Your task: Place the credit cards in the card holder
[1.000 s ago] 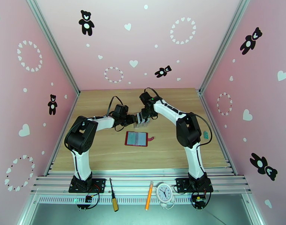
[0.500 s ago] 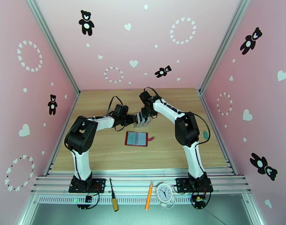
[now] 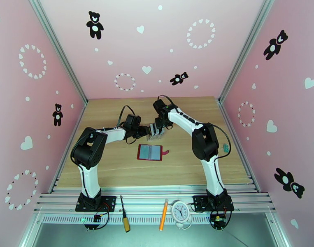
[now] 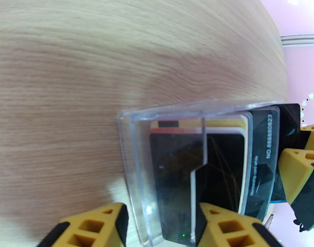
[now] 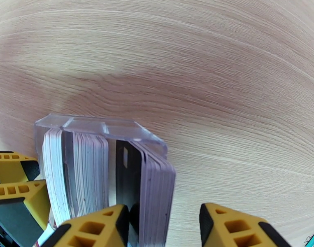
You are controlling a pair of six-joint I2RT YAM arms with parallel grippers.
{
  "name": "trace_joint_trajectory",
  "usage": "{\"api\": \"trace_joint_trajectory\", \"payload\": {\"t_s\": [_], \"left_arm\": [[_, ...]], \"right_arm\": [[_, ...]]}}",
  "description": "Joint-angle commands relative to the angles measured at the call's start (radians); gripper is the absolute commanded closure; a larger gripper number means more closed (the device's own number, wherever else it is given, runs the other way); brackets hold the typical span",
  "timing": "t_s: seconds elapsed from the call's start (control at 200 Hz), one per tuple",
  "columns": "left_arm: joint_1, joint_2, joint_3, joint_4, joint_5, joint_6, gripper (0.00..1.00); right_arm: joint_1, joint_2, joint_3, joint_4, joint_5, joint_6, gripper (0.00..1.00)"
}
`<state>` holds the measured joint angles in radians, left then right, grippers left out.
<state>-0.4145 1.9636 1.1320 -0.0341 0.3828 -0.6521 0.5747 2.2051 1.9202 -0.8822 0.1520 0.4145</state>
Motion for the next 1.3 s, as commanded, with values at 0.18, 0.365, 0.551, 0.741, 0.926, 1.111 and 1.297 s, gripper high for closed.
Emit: {"api": "trace_joint_trajectory", "payload": {"t_s": [0.18, 0.365, 0.551, 0.741, 0.926, 1.111, 1.297], "left_arm": [[0.016, 0.032, 0.012, -0.039, 0.005, -0.004, 0.51], [0.018, 0.032, 0.012, -0.038, 0.007, -0.006, 0.51], [0.017, 0.032, 0.012, -0.038, 0.011, -0.007, 0.51], [0.017, 0.032, 0.011, -0.037, 0.012, -0.007, 0.51], [0.018, 0.032, 0.011, -0.035, 0.013, -0.007, 0.51], [0.019, 0.035, 0.012, -0.034, 0.020, -0.010, 0.51], [0.019, 0.037, 0.012, -0.035, 0.021, -0.010, 0.51]], "right_arm": [[-0.014, -0.020, 0.033, -0.061, 0.065, -0.011, 0.53], [-0.015, -0.026, 0.034, -0.065, 0.075, -0.010, 0.57], [-0.015, -0.037, 0.038, -0.071, 0.085, -0.011, 0.58], [-0.014, -0.044, 0.046, -0.081, 0.097, -0.011, 0.61], [-0.014, -0.050, 0.049, -0.084, 0.096, -0.010, 0.63], [-0.015, -0.051, 0.060, -0.084, 0.069, -0.006, 0.66], [-0.015, -0.047, 0.072, -0.094, 0.066, -0.007, 0.73]]}}
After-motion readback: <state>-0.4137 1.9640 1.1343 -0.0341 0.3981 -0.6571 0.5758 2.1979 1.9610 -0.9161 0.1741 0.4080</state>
